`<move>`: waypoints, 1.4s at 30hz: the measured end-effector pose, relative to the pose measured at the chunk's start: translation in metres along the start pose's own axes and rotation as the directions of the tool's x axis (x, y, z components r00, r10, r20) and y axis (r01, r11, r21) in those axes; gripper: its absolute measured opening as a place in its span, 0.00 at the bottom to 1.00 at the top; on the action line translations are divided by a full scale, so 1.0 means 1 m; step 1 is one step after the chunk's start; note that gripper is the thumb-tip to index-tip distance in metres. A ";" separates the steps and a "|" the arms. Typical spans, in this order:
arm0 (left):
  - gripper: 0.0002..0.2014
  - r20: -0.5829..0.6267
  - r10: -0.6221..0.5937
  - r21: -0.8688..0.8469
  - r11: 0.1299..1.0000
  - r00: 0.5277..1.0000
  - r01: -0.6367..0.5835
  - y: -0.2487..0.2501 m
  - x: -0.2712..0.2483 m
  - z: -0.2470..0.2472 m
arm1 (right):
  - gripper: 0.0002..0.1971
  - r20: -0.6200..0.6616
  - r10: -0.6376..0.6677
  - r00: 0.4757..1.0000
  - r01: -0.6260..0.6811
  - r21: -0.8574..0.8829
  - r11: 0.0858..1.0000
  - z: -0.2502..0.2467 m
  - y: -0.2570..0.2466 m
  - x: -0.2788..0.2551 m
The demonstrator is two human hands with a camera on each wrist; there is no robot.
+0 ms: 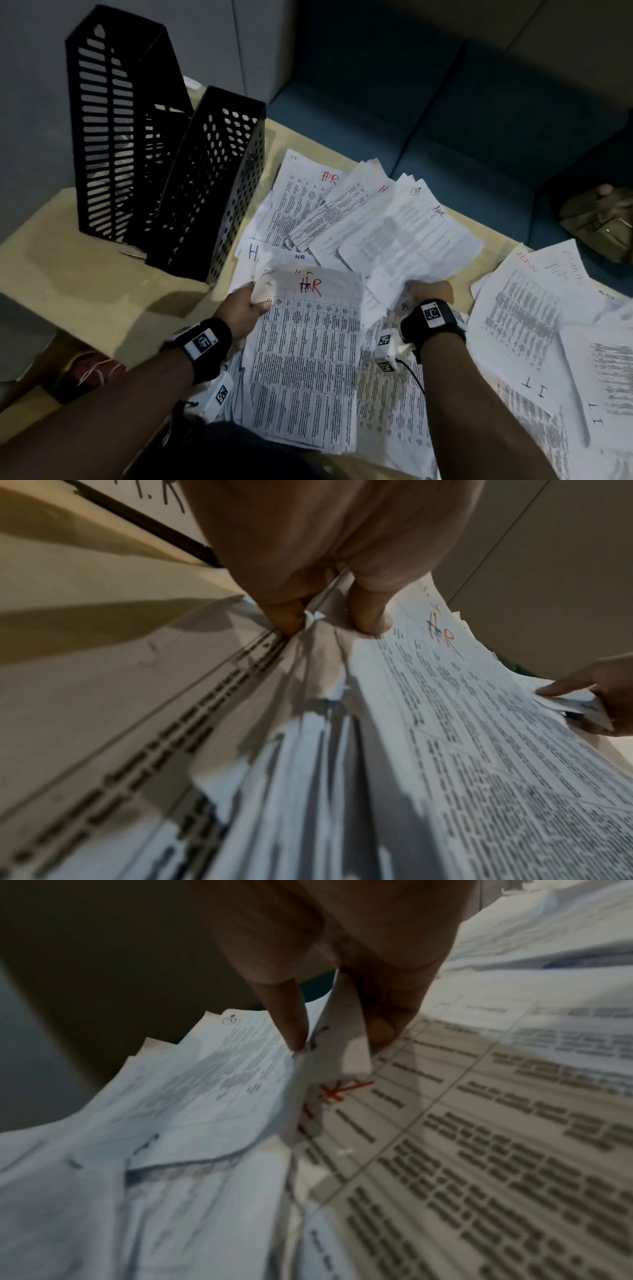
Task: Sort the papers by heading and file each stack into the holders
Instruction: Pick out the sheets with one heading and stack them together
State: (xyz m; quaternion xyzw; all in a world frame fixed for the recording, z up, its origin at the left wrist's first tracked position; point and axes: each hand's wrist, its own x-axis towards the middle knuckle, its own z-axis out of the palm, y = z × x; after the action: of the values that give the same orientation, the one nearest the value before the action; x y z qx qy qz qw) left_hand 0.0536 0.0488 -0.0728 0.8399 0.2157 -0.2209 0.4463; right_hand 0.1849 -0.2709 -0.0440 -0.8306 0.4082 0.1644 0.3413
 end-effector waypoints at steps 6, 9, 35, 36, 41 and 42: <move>0.16 -0.016 0.007 -0.008 1.000 1.000 -0.007 0.000 0.000 0.000 | 0.19 -0.221 -0.211 0.952 0.235 0.086 0.968 -0.028 -0.020 -0.011; 0.14 -0.013 -0.013 -0.035 0.999 1.000 0.012 0.002 0.000 0.000 | 0.19 -0.364 -0.337 0.868 0.421 0.180 0.889 -0.066 -0.031 -0.020; 0.20 0.060 0.121 -0.111 0.987 0.991 -0.114 0.013 -0.001 -0.004 | 0.49 0.335 -0.529 0.779 0.598 -0.147 0.788 0.026 -0.005 -0.076; 0.22 0.076 0.147 -0.136 0.981 0.986 -0.136 0.015 -0.003 -0.006 | 0.48 0.342 -0.539 0.770 0.617 -0.184 0.765 0.029 -0.012 -0.075; 0.32 0.116 0.139 -0.285 0.953 0.984 -0.101 0.013 -0.009 -0.010 | 0.29 0.424 -0.593 0.685 0.723 -0.297 0.624 0.053 -0.023 -0.080; 0.32 0.097 0.141 -0.322 0.941 0.985 -0.103 0.013 -0.009 -0.011 | 0.25 0.446 -0.595 0.668 0.741 -0.328 0.586 0.056 -0.020 -0.083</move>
State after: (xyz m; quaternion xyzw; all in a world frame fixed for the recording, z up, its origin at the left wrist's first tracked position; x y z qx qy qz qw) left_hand 0.0555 0.0493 -0.0534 0.7548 0.1688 -0.2049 0.5998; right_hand 0.1507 -0.1759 -0.0293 -0.9461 -0.0479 0.2377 0.2146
